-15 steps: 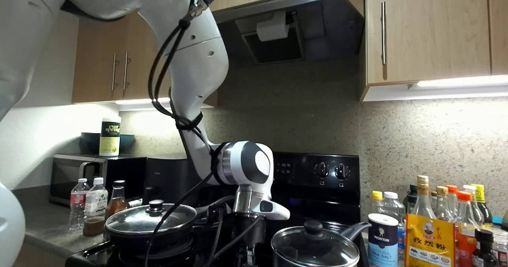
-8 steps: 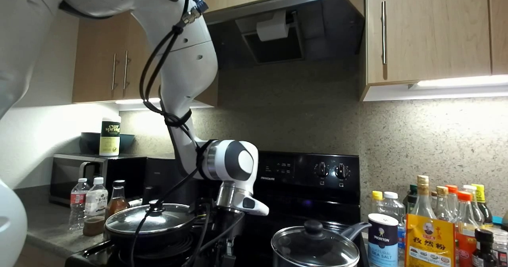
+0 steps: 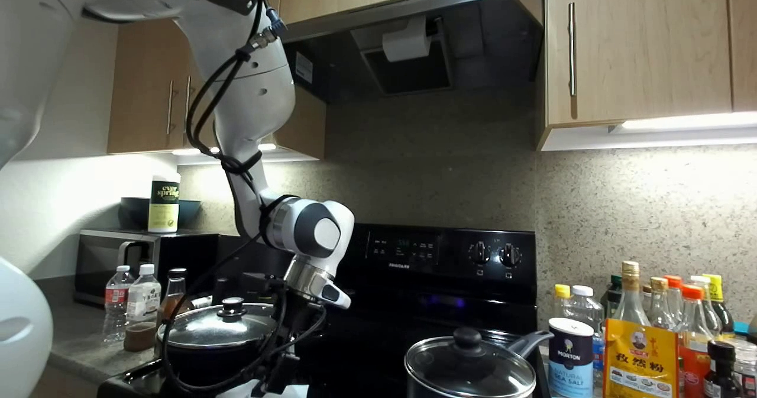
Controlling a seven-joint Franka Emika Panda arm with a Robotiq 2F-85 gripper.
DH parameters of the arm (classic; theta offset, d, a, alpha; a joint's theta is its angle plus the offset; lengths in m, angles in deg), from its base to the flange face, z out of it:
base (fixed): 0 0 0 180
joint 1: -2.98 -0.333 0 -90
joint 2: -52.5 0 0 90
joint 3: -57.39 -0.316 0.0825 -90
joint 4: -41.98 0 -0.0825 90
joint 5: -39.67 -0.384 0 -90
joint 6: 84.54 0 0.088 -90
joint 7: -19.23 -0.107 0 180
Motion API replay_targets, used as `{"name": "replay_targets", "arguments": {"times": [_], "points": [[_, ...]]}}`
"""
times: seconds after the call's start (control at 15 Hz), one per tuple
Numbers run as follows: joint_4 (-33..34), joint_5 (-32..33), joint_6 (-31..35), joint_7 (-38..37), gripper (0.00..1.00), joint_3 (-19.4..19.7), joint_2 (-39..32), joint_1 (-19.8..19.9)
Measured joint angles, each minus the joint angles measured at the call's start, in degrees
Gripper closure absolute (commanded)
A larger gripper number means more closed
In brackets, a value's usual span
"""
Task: Use the napkin to wipe the stove
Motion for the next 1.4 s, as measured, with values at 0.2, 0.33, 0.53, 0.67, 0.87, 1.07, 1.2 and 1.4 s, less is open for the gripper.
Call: {"name": "replay_targets", "arguments": {"times": [0.2, 0.33, 0.53, 0.67, 0.87, 1.07, 1.2, 1.4], "points": [[1.2, -5.2, -3.7, 8.2, 1.00, -0.9, 0.0, 0.0], [1.8, -7.9, -7.3, 13.4, 1.00, -1.0, 0.0, 0.0], [3.3, -10.2, -13.0, 18.1, 1.00, -0.9, -0.8, 0.2], [4.6, -10.2, -15.0, 18.2, 1.00, -0.4, -2.5, 0.5], [6.8, -10.1, -14.0, 18.2, 1.00, 0.8, -6.5, 0.9], [9.0, -9.8, -10.4, 18.2, 1.00, 1.2, -10.3, 0.9], [10.3, -9.8, -9.1, 18.1, 1.00, 1.2, -11.9, 0.8], [11.4, -9.4, -6.3, 17.0, 1.00, 1.2, -12.1, 0.6]]}}
